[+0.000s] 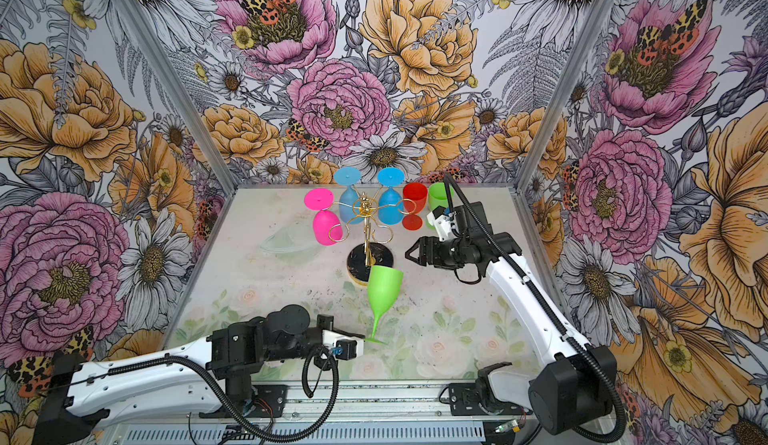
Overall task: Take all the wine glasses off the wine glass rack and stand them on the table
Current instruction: 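Reach the right gripper to the green glass's bowl while the left gripper holds its foot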
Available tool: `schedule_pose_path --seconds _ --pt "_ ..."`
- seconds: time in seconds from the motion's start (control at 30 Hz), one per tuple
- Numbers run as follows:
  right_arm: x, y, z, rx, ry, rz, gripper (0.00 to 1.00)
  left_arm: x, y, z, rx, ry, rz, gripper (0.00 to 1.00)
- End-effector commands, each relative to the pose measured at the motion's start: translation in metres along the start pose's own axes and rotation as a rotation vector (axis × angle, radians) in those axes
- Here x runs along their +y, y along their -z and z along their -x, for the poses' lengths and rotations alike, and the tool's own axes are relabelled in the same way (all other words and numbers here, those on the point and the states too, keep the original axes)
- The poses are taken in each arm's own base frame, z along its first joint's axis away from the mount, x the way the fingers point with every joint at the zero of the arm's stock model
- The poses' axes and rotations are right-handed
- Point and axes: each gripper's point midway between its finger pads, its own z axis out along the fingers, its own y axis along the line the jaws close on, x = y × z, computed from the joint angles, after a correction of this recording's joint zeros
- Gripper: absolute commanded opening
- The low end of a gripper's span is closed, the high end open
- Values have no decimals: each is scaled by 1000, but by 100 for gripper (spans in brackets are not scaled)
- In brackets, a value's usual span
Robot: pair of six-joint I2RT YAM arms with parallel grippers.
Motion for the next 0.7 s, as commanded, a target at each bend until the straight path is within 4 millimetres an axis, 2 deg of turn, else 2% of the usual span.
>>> schedule_pose_path --seconds 0.0,0.17,0.3,0.67 --pt "18 1 2 15 5 70 71 7 0 -11 62 -166 70 0" --pt "28 -1 -3 47 3 126 69 9 -3 -24 134 -297 106 0" --pt "34 -4 -8 74 -5 162 65 12 -1 -21 126 -341 129 0" --pt "48 -7 -18 115 5 212 56 17 -5 -34 210 -457 147 0"
